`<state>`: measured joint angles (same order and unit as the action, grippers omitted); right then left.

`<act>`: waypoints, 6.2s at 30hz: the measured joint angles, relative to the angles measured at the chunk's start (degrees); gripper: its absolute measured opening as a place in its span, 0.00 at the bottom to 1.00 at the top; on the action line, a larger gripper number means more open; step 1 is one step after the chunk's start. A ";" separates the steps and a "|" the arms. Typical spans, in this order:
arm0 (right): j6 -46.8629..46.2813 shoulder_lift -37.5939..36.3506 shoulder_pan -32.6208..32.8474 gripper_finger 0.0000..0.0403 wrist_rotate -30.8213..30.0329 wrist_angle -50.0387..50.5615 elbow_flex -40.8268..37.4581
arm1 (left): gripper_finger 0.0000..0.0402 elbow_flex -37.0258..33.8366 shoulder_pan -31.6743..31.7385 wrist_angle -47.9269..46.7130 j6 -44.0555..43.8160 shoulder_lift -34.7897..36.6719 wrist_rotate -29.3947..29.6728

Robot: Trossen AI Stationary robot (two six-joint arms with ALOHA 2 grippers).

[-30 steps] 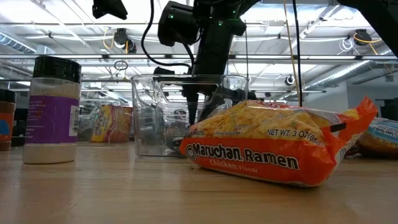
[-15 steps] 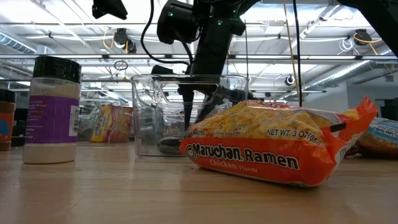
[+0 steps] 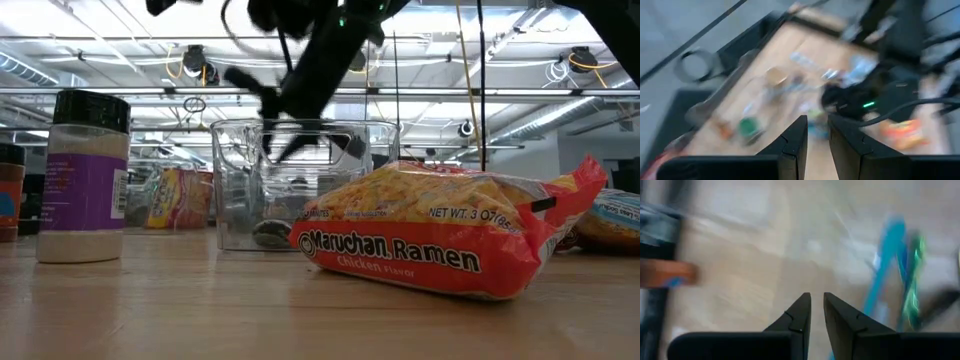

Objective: Pick & Place Food Item
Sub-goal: Put the brown seasoning bottle into the top right transparent bin

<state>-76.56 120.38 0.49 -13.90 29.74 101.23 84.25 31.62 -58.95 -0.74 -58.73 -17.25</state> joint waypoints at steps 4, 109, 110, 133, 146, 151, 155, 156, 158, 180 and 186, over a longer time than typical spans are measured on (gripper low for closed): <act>10.41 -3.09 0.00 0.12 -5.95 -8.96 0.28 | 0.20 0.00 1.64 7.05 -4.82 2.92 -11.44; 66.11 -44.53 -16.17 0.52 -0.01 -58.70 -73.69 | 0.60 -38.75 -2.25 110.63 -54.92 -3.62 -18.28; 65.65 -43.58 -16.17 0.52 0.04 -58.68 -73.78 | 0.60 -38.75 -2.22 110.03 -54.92 -3.64 -18.26; 59.21 -27.26 -16.20 0.64 -4.40 -68.29 -73.85 | 0.60 -38.75 -1.31 105.72 -53.41 -3.64 -15.66; 56.20 -18.03 -17.00 0.65 -7.08 -79.92 -73.51 | 0.60 -38.75 -1.31 105.36 -53.81 -3.64 -14.34; 56.22 -15.83 -17.03 0.64 -7.07 -80.88 -71.73 | 0.60 -38.75 -1.31 104.63 -53.85 -3.64 -13.96; 56.47 -14.93 -17.03 0.62 -7.03 -80.76 -70.42 | 0.60 -38.75 -1.31 102.18 -53.61 -3.64 -13.15; 56.68 -14.60 -17.03 0.61 -7.03 -80.97 -70.05 | 0.60 -38.75 -1.31 102.16 -53.59 -3.64 -13.06; 56.78 -14.47 -17.05 0.59 -6.97 -80.93 -69.86 | 0.60 -38.75 -1.31 102.15 -53.56 -3.64 -13.00; 62.21 -32.24 -16.79 0.45 2.32 -62.34 -69.94 | 0.60 -38.75 -1.31 100.85 -52.39 -3.63 -12.66; 61.55 -45.30 -16.32 0.45 7.36 -57.18 -69.94 | 0.60 -35.68 -1.68 87.74 -45.69 -3.68 -13.74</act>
<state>-15.01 75.08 -15.82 -6.54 -27.44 31.29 48.56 29.94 28.79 -46.43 -62.41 -30.99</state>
